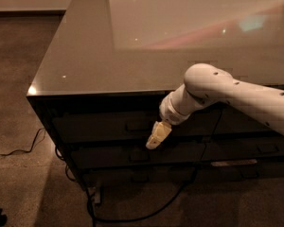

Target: Open top drawer

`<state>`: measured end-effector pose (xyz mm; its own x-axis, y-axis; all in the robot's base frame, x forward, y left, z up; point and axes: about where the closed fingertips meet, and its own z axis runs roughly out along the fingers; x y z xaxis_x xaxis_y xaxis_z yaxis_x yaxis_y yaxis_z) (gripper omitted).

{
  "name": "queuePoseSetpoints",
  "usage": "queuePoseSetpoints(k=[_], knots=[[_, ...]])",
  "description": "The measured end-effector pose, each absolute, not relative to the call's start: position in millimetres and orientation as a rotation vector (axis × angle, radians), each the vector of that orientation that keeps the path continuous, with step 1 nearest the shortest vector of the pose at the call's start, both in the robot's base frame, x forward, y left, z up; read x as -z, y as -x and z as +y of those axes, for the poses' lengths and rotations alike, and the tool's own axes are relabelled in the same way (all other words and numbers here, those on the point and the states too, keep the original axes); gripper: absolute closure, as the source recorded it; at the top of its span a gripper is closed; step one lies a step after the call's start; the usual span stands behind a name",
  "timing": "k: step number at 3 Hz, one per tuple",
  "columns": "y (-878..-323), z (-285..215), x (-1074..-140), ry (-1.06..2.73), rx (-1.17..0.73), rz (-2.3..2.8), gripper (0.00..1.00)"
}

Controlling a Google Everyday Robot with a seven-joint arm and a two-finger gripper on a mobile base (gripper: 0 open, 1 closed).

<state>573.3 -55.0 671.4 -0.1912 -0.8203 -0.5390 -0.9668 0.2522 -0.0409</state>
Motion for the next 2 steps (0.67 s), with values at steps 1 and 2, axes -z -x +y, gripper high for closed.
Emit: queuePoseSetpoints(k=[1, 2], knots=[[-576, -53, -662, 1.628, -0.440, 2.073, 0.00], [-579, -50, -649, 1.641, -0.457, 2.075, 0.00]])
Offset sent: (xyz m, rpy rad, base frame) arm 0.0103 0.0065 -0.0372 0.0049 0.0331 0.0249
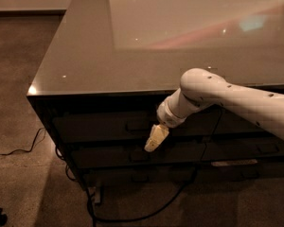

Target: Open top drawer

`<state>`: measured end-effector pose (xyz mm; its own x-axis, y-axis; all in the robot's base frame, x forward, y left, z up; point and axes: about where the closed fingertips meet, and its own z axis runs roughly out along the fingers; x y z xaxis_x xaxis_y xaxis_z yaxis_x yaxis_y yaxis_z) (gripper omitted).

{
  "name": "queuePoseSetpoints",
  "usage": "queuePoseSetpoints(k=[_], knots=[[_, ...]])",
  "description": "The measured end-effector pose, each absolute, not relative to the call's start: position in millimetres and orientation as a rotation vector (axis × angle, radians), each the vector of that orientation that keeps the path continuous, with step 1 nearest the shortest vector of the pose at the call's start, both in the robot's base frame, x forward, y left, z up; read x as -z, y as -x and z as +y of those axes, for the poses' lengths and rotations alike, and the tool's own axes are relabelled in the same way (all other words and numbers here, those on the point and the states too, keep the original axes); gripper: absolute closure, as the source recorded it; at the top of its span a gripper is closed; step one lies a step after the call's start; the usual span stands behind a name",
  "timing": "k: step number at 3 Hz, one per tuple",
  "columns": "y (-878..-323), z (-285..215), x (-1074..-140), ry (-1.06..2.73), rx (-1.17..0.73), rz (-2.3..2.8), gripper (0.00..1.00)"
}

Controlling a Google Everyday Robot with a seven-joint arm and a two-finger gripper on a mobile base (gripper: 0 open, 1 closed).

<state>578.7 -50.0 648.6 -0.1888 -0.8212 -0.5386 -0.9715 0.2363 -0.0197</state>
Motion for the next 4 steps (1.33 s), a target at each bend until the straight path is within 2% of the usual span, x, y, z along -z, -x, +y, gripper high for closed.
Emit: queuePoseSetpoints(k=[1, 4], knots=[[-577.8, -47.5, -641.0, 1.662, -0.466, 2.078, 0.18], [-573.2, -48.4, -647.2, 1.678, -0.465, 2.085, 0.88]])
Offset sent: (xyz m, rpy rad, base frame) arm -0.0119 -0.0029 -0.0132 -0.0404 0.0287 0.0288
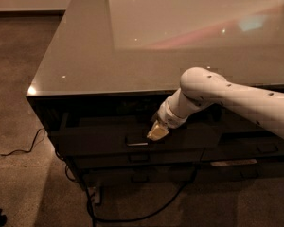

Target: Open top drawer

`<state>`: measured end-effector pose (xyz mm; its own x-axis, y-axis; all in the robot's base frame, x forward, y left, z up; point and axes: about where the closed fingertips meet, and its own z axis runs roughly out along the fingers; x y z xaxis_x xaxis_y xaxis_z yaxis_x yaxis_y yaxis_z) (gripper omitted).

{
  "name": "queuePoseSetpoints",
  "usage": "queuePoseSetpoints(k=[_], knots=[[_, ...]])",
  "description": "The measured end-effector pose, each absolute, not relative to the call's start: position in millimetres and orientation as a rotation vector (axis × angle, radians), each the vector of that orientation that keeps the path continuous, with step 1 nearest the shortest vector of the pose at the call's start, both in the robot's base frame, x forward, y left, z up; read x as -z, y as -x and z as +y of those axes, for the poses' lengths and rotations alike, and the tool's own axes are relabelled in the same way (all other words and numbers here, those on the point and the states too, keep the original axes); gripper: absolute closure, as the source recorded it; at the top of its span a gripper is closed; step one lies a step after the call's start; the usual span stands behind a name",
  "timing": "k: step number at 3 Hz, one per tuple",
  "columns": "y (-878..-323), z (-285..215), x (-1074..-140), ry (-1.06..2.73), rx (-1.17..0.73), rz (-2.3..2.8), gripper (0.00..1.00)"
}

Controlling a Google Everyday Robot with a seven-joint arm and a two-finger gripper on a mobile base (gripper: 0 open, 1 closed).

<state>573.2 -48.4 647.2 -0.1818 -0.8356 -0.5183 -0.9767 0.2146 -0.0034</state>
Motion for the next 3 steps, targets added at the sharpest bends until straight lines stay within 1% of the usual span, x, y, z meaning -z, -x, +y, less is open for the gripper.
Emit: queuePoseSetpoints(k=[1, 3], knots=[[-562, -51, -657, 1.685, -0.455, 2.080, 1.00], [-545, -52, -659, 1.672, -0.472, 2.084, 1.00]])
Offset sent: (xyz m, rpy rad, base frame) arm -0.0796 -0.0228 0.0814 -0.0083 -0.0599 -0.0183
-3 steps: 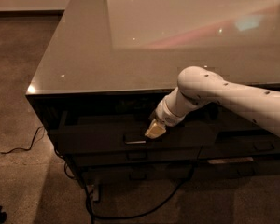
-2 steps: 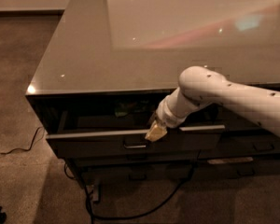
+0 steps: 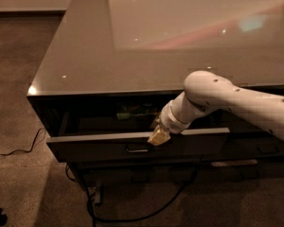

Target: Open top drawer

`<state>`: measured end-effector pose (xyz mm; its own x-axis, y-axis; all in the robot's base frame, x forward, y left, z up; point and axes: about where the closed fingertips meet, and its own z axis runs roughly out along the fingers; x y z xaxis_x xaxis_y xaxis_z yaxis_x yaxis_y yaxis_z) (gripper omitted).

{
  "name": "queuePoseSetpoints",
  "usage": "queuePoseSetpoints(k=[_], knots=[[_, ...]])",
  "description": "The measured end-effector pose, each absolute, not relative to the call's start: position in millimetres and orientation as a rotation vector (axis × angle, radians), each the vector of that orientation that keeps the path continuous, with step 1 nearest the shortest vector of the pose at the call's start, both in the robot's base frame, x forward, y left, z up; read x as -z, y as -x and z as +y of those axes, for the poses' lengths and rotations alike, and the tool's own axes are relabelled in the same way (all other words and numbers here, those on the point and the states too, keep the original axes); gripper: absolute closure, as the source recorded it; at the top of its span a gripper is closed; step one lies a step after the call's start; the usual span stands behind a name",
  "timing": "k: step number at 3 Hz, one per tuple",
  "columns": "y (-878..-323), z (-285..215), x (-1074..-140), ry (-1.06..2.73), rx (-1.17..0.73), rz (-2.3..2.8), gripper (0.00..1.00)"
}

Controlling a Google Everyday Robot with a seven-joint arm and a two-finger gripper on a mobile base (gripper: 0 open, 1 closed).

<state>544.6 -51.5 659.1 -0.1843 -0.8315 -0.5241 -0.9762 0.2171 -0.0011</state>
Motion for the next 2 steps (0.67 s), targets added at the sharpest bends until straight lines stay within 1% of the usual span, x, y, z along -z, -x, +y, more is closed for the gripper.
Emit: queuePoseSetpoints(k=[1, 2], knots=[[-533, -51, -662, 1.670, -0.491, 2.080, 0.81], [-516, -44, -662, 1.690, -0.562, 2.066, 0.58]])
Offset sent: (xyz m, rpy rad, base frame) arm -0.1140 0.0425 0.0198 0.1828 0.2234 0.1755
